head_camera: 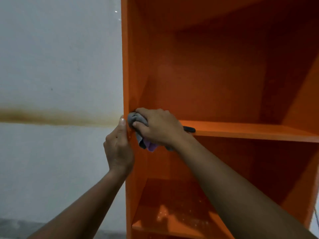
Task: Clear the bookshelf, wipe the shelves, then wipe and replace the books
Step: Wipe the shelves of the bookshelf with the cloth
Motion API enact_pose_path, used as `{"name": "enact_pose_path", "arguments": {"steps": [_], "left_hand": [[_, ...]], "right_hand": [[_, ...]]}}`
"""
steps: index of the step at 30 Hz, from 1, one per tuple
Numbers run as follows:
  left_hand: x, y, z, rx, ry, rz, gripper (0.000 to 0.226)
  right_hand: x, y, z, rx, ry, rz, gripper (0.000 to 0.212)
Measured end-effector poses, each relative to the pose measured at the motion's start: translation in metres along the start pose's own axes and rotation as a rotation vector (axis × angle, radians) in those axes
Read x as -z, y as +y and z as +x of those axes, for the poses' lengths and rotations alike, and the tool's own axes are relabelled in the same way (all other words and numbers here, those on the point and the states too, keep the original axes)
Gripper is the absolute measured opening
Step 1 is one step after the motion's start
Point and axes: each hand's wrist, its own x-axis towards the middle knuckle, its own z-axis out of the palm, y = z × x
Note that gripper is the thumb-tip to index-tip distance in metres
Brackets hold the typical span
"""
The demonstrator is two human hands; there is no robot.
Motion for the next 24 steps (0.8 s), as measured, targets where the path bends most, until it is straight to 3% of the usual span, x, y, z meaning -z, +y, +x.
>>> {"name": "enact_pose_path", "arguments": {"steps": [3,7,12,17,20,24], "left_hand": [[-0.001,-0.009,-0.004,0.054,-0.042,0.023,0.063],[0.0,-0.003,-0.016,0.112,-0.099,0.18,0.091],[0.009,0.027,-0.028,0.109,-0.229,0.587,0.073],[0.013,0.039,-0.038,0.064,-0.401,0.86,0.087],[0.01,0.049,-0.037,-0.091,-0.456,1.01,0.084],[-0.006,0.068,-0.032,-0.21,-0.646,0.992,0.072]], "right_hand": [[-0.001,-0.005,-0.019,0.085,0.099,-0.08,0.026],[0.009,0.002,-0.045,0.042,0.089,-0.174,0.04],[0.037,0.023,-0.078,-0.072,0.062,-0.248,0.045],[0.068,0.045,-0.118,-0.186,0.034,-0.355,0.046],[0.096,0.047,-0.132,-0.254,0.074,-0.191,0.038],[0.136,0.072,-0.132,-0.444,0.388,0.103,0.032]]}}
